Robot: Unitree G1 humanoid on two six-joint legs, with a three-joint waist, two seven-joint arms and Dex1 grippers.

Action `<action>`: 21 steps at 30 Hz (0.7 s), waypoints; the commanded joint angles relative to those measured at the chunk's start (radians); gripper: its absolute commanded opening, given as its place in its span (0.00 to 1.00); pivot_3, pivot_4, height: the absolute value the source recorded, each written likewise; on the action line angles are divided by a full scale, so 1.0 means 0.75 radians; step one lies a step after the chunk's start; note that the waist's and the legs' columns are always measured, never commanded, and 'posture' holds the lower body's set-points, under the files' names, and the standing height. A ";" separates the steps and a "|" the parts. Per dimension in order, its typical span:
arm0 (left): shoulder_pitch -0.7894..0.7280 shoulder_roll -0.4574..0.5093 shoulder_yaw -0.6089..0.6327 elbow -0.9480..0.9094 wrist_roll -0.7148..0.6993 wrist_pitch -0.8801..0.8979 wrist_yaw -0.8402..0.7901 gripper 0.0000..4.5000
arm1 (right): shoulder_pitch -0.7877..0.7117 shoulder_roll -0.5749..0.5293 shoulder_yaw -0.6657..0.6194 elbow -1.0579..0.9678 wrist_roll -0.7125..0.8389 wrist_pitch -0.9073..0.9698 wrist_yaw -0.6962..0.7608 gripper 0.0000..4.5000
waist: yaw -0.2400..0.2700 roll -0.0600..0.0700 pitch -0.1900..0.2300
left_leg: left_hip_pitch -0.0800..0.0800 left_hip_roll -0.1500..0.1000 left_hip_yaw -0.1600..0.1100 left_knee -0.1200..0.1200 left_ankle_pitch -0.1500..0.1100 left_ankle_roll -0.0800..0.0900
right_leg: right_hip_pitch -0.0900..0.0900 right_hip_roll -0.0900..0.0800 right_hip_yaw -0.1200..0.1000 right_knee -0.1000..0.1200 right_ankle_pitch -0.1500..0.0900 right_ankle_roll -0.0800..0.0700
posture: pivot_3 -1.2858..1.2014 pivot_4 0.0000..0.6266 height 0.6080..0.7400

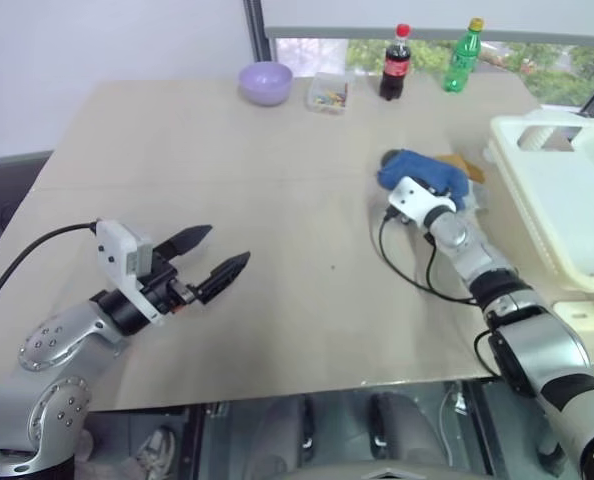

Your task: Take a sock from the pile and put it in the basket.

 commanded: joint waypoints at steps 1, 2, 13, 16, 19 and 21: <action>0.000 0.002 0.023 -0.036 -0.005 -0.023 0.003 1.00 | -0.049 0.007 -0.008 0.024 0.007 -0.030 -0.046 0.21 | 0.000 0.000 0.000 | 0.000 0.000 0.000 0.000 0.000 0.000 | 0.000 0.000 0.000 0.000 0.000 0.000 | 0.52 0.24 1.00; 0.003 0.001 0.025 -0.039 -0.005 -0.023 0.004 1.00 | -0.054 0.010 -0.012 0.028 0.012 -0.036 -0.048 0.13 | 0.000 0.000 0.000 | 0.000 0.000 0.000 0.000 0.000 0.000 | 0.000 0.000 0.000 0.000 0.000 0.000 | 0.52 0.24 1.00; 0.028 0.003 0.043 -0.044 -0.009 -0.025 0.009 1.00 | 0.023 0.022 -0.044 -0.161 0.120 -0.024 0.129 0.01 | 0.000 0.000 0.000 | 0.000 0.001 0.000 0.000 0.000 0.000 | 0.000 0.001 0.000 0.000 0.000 0.000 | 0.52 0.24 1.00; 0.022 0.005 0.039 -0.035 -0.005 -0.025 0.008 1.00 | 0.070 0.025 -0.068 -0.296 0.176 0.036 0.205 0.01 | 0.001 0.000 0.000 | 0.000 0.001 0.000 0.000 0.000 0.000 | 0.000 0.001 0.000 0.000 0.000 0.000 | 0.52 0.24 1.00; 0.016 0.009 0.039 -0.024 -0.006 -0.021 0.006 1.00 | 0.170 0.035 -0.077 -0.526 0.261 0.164 0.362 0.01 | 0.003 0.000 0.000 | 0.000 0.001 0.000 0.000 0.000 0.000 | 0.000 0.001 0.000 0.000 0.000 0.000 | 0.52 0.24 1.00; 0.009 0.010 0.043 -0.012 -0.010 -0.016 0.006 1.00 | 0.266 0.038 -0.057 -0.740 0.316 0.294 0.483 0.01 | 0.004 0.000 0.000 | 0.000 0.001 -0.001 0.000 0.000 0.000 | 0.000 0.001 0.000 0.000 0.000 0.000 | 0.52 0.24 1.00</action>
